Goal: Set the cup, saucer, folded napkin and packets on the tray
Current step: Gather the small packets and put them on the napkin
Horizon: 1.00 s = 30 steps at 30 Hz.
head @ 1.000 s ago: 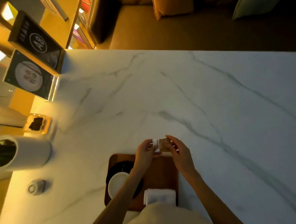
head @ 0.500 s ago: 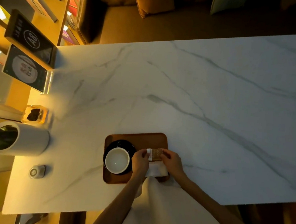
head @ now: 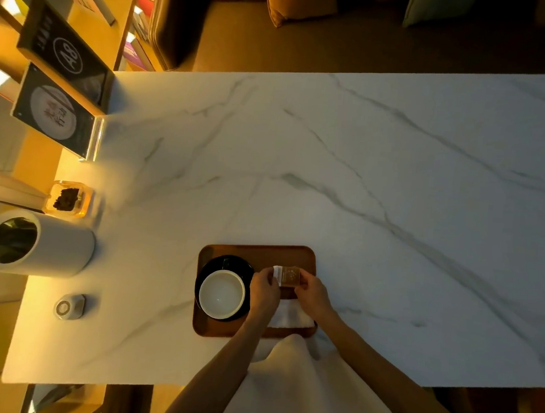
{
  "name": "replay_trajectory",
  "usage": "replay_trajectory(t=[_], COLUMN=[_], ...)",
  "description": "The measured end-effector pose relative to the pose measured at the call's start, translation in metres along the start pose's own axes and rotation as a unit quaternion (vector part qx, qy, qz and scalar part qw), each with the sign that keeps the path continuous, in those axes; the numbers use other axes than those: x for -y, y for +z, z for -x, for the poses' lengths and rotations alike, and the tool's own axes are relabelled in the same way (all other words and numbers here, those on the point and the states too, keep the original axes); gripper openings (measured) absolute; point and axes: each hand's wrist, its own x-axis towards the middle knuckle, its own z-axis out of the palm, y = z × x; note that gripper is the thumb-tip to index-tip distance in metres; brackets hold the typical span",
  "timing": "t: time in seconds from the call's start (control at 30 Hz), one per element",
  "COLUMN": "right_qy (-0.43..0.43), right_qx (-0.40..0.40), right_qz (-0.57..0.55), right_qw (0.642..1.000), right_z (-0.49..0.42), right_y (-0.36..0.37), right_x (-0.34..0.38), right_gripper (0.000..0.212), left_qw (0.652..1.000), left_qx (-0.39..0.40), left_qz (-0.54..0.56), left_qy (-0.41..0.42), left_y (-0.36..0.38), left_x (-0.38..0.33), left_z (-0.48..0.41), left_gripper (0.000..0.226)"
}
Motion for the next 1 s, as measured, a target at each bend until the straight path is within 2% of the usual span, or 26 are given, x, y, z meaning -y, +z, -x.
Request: replay_trajectory(t=[0.27, 0.57, 0.77, 1.0], right_qy=[-0.008, 0.02, 0.011, 0.019], right_qx=[0.026, -0.003, 0.042, 0.059], right_qz=[0.009, 0.015, -0.002, -0.012], right_qw=[1.0, 1.0, 0.999, 0.998], right_z=[-0.0054, -0.0046, -0.0082, -0.0083], right_y=[0.0019, 0.0014, -0.0028, -0.0042], right_x=[0.0007, -0.0039, -0.0029, -0.0027], right_gripper=[0.042, 0.051, 0.06, 0.068], left_qw=[0.998, 0.997, 0.997, 0.996], left_qx=[0.061, 0.058, 0.066, 0.08], left_qz=[-0.019, -0.039, -0.028, -0.027], left_qy=[-0.01, -0.043, -0.035, -0.025], left_y=[0.0035, 0.0071, 0.0046, 0.0025], left_x=[0.0012, -0.0038, -0.0008, -0.002], left_z=[-0.007, -0.0093, -0.0093, -0.0094], left_gripper=[0.029, 0.041, 0.038, 0.038])
